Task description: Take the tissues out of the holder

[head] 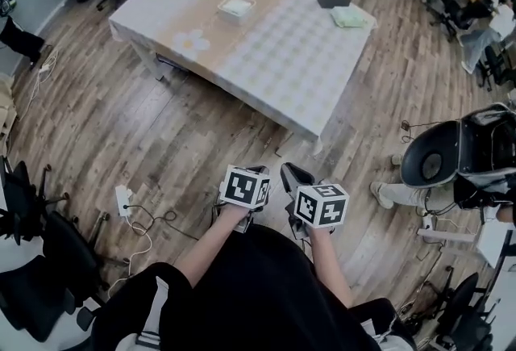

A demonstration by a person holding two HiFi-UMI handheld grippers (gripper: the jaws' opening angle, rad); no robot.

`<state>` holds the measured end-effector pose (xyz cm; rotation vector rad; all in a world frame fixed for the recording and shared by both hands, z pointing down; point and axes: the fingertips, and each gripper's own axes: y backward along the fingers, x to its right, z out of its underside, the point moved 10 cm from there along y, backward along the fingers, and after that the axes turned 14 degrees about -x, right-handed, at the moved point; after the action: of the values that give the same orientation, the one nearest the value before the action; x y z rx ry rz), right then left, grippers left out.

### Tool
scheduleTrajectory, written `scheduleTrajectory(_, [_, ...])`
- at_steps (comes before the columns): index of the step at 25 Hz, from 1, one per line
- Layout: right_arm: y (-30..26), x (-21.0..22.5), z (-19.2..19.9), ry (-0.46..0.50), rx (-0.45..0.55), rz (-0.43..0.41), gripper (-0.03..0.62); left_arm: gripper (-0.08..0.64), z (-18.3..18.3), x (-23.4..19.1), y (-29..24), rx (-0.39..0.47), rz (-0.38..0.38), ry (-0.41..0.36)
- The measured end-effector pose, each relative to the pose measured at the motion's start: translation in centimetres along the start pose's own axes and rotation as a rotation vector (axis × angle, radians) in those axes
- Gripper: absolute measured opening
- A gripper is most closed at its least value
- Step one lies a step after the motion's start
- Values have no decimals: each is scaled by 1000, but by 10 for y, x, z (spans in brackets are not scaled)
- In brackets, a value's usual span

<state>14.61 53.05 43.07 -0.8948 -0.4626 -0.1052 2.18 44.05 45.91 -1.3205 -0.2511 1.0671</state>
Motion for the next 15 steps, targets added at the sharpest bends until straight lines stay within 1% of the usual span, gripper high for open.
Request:
scheduleTrajectory(3, [-14,-4,-13,31,-22,37,32,0,-7,-18,1,-5,6,12])
scheduleTrajectory(6, [-30,-11,-22,43,-34,34,31,0,-13,-38,3,-17,8,19])
scheduleTrajectory(9, [-44,-17,-35,63,-25,30,31,0,-22,-55,6,-19,9,16])
scheduleTrajectory(15, [-62,-26,-52,90,-53,62,31,0,-33,-75,10,-15,26,23])
